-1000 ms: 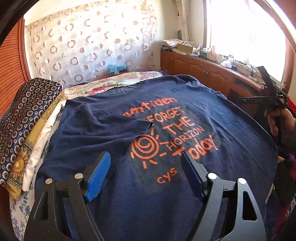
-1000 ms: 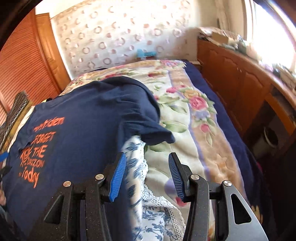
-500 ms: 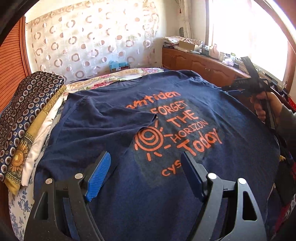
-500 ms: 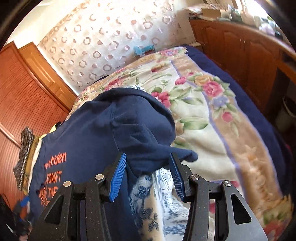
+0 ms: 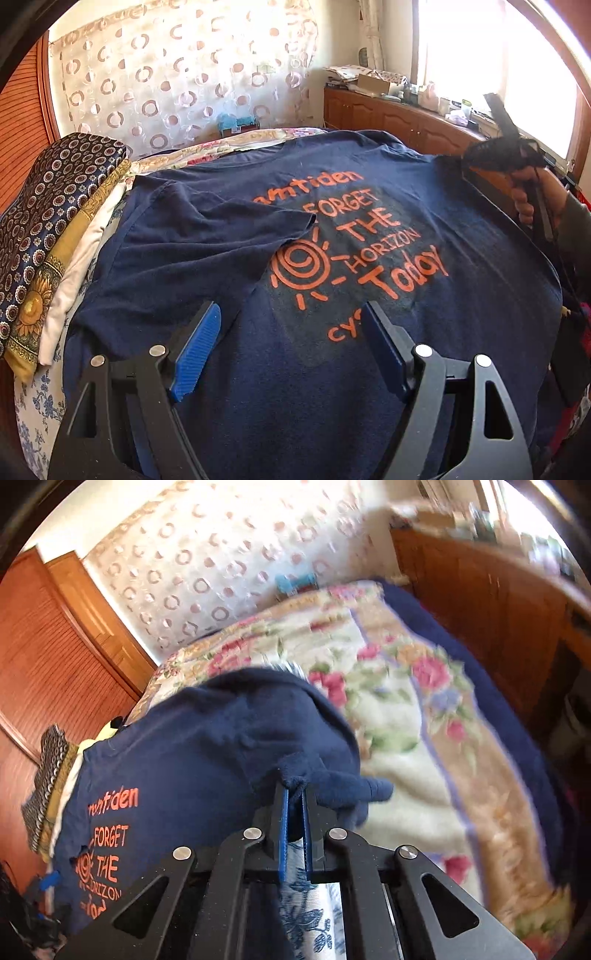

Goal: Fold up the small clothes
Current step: 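Fold the held sleeve inward over the printed back and release with the right gripper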

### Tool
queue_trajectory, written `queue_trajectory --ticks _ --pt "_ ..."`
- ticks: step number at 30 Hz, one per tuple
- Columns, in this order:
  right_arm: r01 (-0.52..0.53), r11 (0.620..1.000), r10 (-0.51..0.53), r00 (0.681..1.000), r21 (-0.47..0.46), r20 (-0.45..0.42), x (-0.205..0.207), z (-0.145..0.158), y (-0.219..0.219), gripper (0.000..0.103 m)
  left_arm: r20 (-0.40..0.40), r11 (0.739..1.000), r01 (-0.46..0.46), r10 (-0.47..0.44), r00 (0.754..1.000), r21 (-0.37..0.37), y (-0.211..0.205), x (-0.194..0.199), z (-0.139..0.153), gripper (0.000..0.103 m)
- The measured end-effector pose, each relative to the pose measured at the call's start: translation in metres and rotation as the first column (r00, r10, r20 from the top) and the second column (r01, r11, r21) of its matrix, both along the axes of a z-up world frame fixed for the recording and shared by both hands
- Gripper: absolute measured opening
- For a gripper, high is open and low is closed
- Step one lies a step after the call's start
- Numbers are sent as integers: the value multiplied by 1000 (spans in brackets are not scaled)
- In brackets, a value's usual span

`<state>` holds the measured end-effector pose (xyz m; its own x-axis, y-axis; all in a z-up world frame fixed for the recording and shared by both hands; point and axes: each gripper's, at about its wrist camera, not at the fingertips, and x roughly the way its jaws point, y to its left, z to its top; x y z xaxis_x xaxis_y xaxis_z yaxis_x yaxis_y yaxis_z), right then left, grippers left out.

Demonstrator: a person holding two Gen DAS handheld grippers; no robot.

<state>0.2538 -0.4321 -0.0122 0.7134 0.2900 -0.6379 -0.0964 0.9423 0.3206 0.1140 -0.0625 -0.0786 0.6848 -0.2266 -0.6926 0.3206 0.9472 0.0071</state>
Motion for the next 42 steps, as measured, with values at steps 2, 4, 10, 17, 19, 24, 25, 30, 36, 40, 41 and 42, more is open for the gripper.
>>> queue_trajectory --ticks 2,4,10,17,19,24,25,30,36,40,41,42 --pt "-33 998 37 997 -54 68 -12 17 14 5 6 1000 3 -3 1000 2 -1 0 3 79" --pt "-88 991 101 987 -102 128 -28 34 33 5 15 1000 1 -1 1000 3 -1 1 7 79" --pt "-324 921 358 923 -217 142 -72 40 100 5 25 1000 -8 8 1000 -17 2 1 12 79" --pt "-293 929 314 947 -224 63 -70 13 95 9 29 1000 8 -8 1000 -13 -5 3 15 79" --pt "-221 950 242 968 -219 73 -64 15 80 32 33 1000 13 -13 999 -13 -8 4 17 79" --pt "-87 979 109 988 -184 110 -53 19 41 51 38 999 26 -25 999 -24 -14 5 21 79" --pt "-60 986 76 992 -158 99 -48 16 30 51 37 999 31 -30 999 -26 -17 6 21 79" --pt "0 997 -2 1000 -80 -25 -26 -12 11 51 45 998 54 -53 998 -30 -28 8 30 79" --pt "48 999 -44 989 20 -142 -7 -32 10 51 52 998 63 -61 997 -30 -30 4 33 79" --pt "54 993 -36 986 108 -162 -1 -35 -3 52 36 998 51 -50 998 -31 -27 6 27 79" --pt "55 991 -34 986 123 -165 -1 -35 -6 52 34 998 49 -48 998 -34 -27 6 27 79" --pt "56 988 -31 985 142 -170 -1 -34 -11 52 31 998 48 -47 998 -36 -26 6 26 79"
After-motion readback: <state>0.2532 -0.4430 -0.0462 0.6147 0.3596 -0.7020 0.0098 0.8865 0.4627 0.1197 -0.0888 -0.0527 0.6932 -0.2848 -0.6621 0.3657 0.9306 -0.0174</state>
